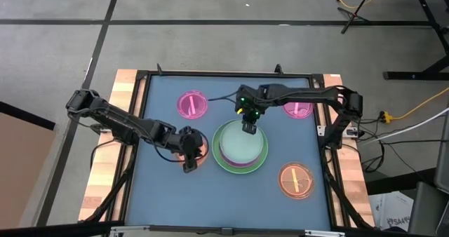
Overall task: Stack plastic plates
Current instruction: Stack the gray plate on top of the pink plate
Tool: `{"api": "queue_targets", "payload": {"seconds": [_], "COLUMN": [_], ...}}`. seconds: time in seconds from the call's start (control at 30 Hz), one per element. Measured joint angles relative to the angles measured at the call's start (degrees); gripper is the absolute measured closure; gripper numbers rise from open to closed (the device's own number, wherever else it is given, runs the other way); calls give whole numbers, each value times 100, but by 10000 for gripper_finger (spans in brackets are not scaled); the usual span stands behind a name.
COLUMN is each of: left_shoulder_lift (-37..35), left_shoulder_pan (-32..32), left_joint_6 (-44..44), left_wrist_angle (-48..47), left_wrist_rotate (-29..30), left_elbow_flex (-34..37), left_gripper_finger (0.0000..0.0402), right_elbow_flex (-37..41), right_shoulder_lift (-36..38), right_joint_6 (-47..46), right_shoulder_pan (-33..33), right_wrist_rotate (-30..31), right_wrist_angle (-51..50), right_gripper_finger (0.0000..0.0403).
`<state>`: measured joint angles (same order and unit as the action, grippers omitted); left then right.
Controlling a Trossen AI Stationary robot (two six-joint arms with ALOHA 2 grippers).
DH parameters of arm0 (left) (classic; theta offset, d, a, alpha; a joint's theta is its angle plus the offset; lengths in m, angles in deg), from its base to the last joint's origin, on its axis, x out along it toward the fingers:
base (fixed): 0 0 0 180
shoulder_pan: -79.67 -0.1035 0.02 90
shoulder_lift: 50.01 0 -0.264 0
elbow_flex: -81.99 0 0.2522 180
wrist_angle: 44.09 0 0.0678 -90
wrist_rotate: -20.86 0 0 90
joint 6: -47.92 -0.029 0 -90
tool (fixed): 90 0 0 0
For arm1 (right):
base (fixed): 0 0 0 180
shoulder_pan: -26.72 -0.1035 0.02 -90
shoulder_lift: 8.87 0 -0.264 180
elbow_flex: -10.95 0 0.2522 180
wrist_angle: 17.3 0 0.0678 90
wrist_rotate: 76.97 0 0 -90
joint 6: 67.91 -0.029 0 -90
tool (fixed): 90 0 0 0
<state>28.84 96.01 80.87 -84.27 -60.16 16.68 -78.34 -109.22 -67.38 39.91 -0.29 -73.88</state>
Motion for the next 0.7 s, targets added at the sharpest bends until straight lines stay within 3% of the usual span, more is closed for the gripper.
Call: {"api": "queue_targets", "payload": {"seconds": [0.7], "left_shoulder_lift": [0], "left_shoulder_pan": [-7], "left_joint_6": [2], "left_wrist_angle": [11], "left_wrist_rotate": [109], "left_elbow_flex": [0], "left_gripper_finger": [334], "right_elbow_flex": [844], "right_shoulder_lift": [0], "right_joint_6": [-2], "right_shoulder_pan": [-6], "right_wrist_rotate": [-18], "right_wrist_angle": [1236], "right_gripper_finger": [403]}}
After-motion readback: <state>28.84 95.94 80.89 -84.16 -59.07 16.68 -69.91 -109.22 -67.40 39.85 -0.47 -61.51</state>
